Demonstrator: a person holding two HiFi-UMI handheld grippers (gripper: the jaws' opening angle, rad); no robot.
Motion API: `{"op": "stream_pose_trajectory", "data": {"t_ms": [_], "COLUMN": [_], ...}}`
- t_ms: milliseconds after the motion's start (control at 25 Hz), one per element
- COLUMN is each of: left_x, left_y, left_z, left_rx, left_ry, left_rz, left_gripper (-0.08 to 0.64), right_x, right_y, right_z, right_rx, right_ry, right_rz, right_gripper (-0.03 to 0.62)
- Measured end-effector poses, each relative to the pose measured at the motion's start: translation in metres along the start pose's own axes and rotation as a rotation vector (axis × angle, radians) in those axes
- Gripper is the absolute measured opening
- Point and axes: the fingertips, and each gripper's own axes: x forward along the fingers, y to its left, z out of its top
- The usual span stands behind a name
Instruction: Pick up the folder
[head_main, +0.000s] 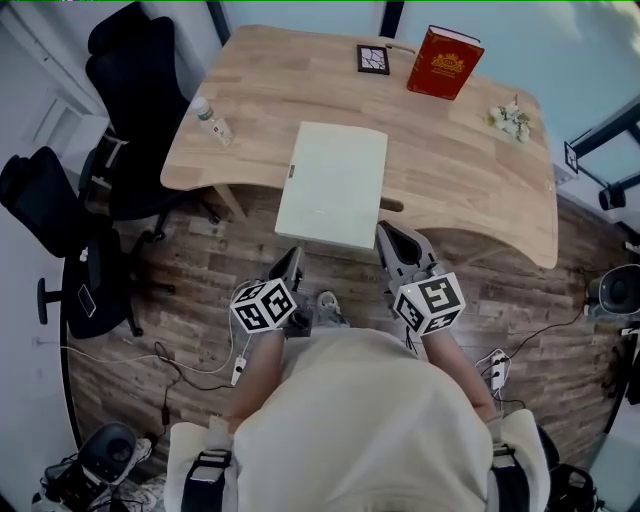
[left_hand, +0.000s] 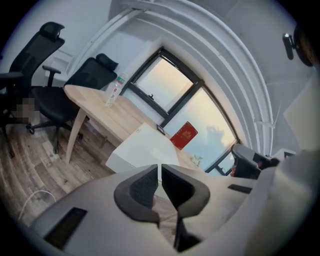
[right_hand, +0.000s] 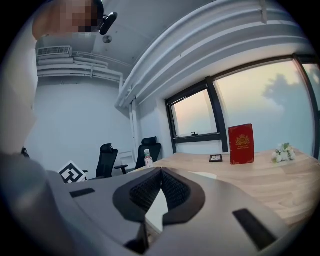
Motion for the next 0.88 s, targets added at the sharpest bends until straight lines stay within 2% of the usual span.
{"op": "stream_pose_trajectory", "data": {"t_ms": [120, 240, 480, 880], "left_x": [0.007, 0.013, 0.029, 0.051], "left_y": [0.014, 0.026, 0.032, 0.036], "left_z": [-0.003, -0.009, -0.02, -0.032], "left_rx": [-0.103, -0.229, -0.468, -0.708], "left_ry": [-0.028, -0.036, -0.036, -0.109], "left_rz": [-0.013, -0.042, -0.153, -0.243], "left_gripper": [0.038, 0.118, 0.262, 0.43], "right_x": [0.01, 0.019, 0.03, 0.036], "right_y": [-0.007, -0.011, -0.022, -0.038], "right_z": [0.002, 0.003, 0.008, 0.0], "right_rx": [0.01, 0.025, 0.048, 0.058], "right_ry": [0.0, -0.001, -0.017, 0.015], "right_rz": [0.005, 0.014, 0.031, 0.093], "right_gripper": [0.018, 0.018, 0.018, 0.018]}}
